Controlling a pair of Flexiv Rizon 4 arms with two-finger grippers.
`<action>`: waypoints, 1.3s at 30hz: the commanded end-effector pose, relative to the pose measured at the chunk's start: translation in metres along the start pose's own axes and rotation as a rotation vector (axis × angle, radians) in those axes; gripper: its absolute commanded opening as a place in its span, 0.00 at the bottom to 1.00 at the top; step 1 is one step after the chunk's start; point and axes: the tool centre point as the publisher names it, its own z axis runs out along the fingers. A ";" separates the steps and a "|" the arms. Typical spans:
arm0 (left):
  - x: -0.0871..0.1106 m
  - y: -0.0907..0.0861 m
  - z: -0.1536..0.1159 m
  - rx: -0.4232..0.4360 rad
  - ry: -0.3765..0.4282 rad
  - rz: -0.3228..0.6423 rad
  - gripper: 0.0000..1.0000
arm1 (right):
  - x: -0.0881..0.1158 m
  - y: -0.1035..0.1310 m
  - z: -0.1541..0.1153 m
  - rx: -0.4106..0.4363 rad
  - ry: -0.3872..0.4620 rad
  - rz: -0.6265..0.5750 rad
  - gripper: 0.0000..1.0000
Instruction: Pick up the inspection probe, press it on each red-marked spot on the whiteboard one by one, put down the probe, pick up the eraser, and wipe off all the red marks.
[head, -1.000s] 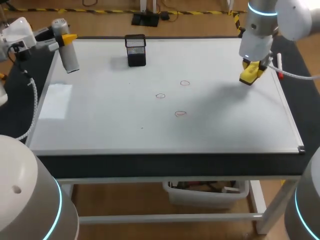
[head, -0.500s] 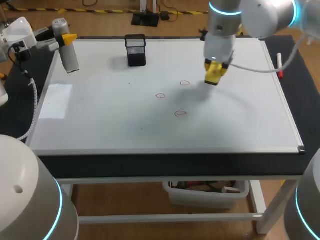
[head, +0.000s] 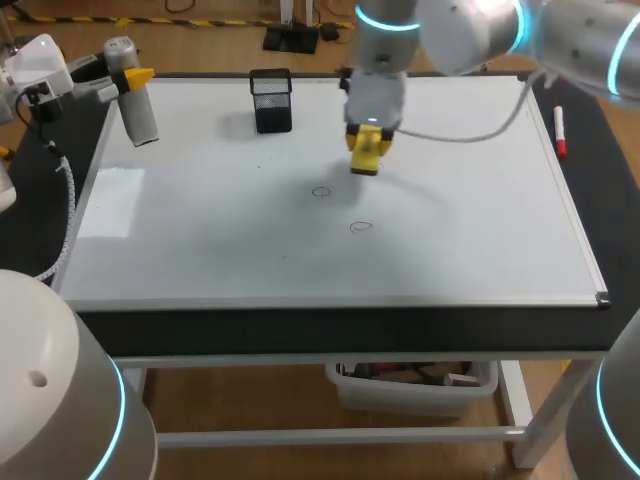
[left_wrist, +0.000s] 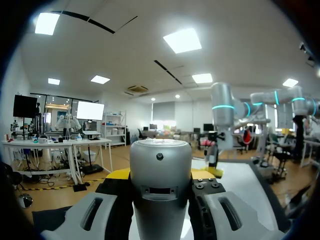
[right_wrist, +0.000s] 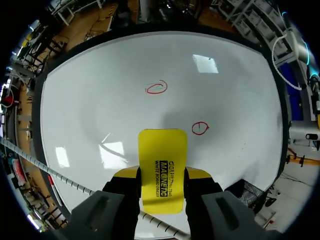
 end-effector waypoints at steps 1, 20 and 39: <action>0.000 0.000 0.000 0.004 -0.002 0.002 0.00 | -0.033 0.002 0.012 0.003 0.118 -0.032 0.00; 0.000 0.000 0.000 0.004 -0.002 0.002 0.00 | -0.080 0.043 0.036 0.015 0.093 -0.130 0.00; 0.000 0.000 0.000 0.004 -0.002 0.002 0.00 | -0.086 0.056 0.052 -0.006 0.058 -0.181 0.00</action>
